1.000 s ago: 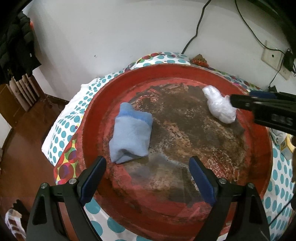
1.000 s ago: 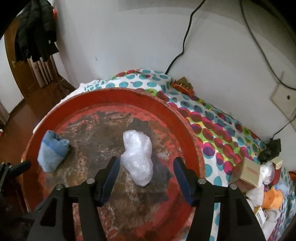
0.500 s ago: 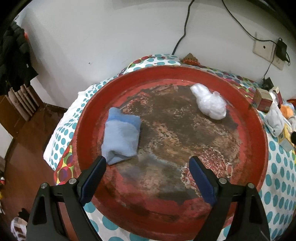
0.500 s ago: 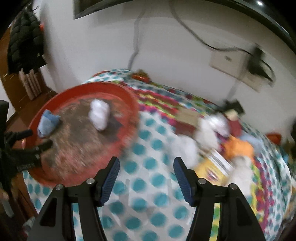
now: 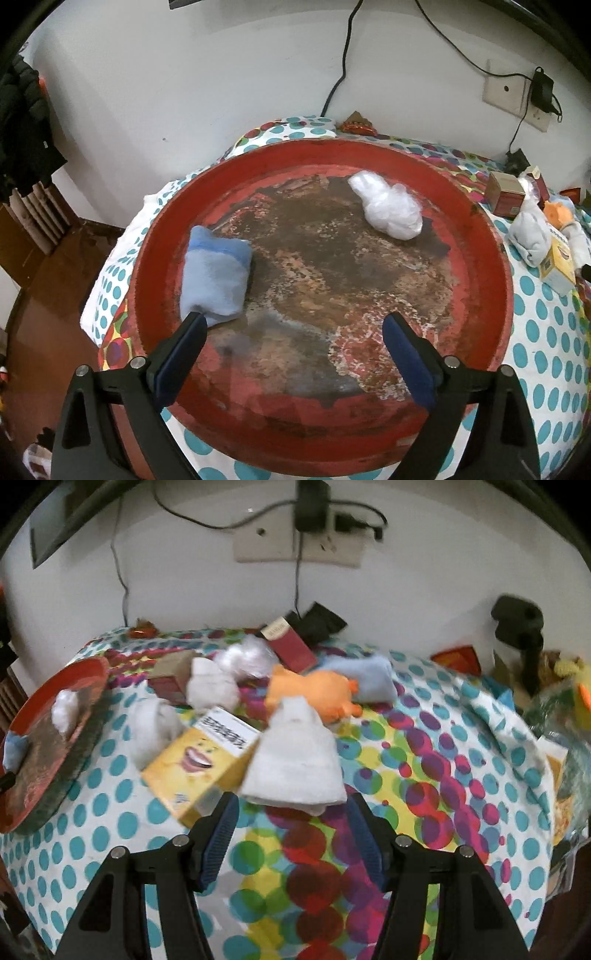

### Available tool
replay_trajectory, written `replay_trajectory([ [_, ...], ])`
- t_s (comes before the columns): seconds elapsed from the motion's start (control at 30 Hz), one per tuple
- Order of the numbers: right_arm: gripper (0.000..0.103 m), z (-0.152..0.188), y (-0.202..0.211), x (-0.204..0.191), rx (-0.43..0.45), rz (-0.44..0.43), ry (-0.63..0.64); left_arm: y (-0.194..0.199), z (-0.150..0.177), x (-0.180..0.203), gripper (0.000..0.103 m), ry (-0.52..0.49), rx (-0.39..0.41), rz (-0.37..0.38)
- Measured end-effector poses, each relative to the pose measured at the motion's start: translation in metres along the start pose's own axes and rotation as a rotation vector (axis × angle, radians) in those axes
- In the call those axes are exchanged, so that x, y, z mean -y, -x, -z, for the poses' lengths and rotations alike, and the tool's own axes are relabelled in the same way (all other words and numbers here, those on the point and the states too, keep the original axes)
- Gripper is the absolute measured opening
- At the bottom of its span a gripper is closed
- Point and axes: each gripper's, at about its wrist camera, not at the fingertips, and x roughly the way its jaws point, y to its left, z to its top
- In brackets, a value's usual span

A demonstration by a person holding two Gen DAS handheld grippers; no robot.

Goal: Organize objects
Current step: 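Grasp the white rolled sock with the right gripper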

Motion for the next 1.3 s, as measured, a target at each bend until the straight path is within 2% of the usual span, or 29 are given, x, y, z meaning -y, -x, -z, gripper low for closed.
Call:
replay_trajectory([
  [0.17,0.062,-0.004,-0.016,-0.006,0.006,-0.005,0.015,-0.002,0.002,0.006,0.095,-0.020,-0.004,-0.013],
  [0.5,0.062,-0.013,-0.044,-0.028,0.016,0.003,0.091,0.003,0.005,0.019,0.096,-0.051,0.014,0.037],
  [0.57,0.059,-0.015,-0.046,-0.030,0.024,-0.003,0.099,0.003,0.006,0.023,0.096,-0.064,0.011,0.031],
  [0.63,0.050,-0.016,-0.046,-0.032,0.034,-0.020,0.110,0.004,0.007,0.028,0.096,-0.076,0.008,0.035],
  [0.77,0.046,-0.015,-0.045,-0.030,0.041,-0.057,0.099,0.011,0.008,0.042,0.096,-0.109,0.022,0.017],
  [0.9,0.036,-0.011,-0.042,-0.026,0.053,-0.069,0.081,0.025,0.008,0.062,0.098,-0.145,0.037,0.075],
  [1.1,0.034,0.001,-0.029,-0.013,0.066,-0.041,0.059,0.043,0.012,0.112,0.100,-0.276,0.058,0.111],
  [1.17,0.034,0.007,-0.024,-0.005,0.067,-0.035,0.043,0.044,0.013,0.132,0.100,-0.311,0.050,0.148],
  [1.3,0.034,0.018,-0.014,0.003,0.071,-0.025,0.024,0.047,0.013,0.174,0.100,-0.375,0.034,0.268],
])
